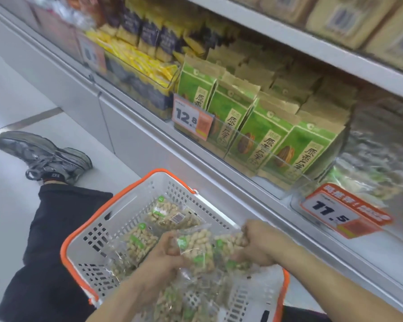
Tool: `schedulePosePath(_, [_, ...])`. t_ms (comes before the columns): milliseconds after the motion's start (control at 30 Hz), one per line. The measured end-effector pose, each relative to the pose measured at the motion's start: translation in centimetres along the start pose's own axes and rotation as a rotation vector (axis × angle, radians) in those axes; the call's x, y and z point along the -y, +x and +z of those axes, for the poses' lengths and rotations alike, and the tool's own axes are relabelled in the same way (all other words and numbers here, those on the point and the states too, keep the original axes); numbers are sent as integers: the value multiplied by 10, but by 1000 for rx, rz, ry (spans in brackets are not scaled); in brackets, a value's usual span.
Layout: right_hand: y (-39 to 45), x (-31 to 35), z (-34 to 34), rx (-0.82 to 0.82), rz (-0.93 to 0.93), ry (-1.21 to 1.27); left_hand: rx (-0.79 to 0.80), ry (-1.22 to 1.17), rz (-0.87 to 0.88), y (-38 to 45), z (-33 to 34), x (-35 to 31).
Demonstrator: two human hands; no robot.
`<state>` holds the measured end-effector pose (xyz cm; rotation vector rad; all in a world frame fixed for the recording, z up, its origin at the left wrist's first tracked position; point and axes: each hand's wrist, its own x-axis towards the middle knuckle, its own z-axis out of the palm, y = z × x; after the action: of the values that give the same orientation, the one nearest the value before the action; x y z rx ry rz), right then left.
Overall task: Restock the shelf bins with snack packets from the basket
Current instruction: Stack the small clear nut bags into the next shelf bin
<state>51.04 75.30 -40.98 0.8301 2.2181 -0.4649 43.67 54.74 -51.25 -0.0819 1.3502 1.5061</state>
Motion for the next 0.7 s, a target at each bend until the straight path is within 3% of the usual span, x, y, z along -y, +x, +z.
schedulePosePath(100, [-27, -11, -27, -38, -115, 214, 37, -48, 95, -6, 18, -20])
schedulePosePath(233, [-46, -12, -43, -1, -276, 475, -174, 300, 273, -6, 27, -36])
schedulePosePath(400, [-59, -18, -56, -18, -377, 728, -220, 518, 485, -23, 52, -69])
schedulePosePath(533, [-60, -32, -60, -104, -413, 818, 0, 347, 475, -31, 71, -83])
schedulePosePath(700, [-65, -41, -60, -141, -480, 958, 208, 369, 544, -41, 92, -96])
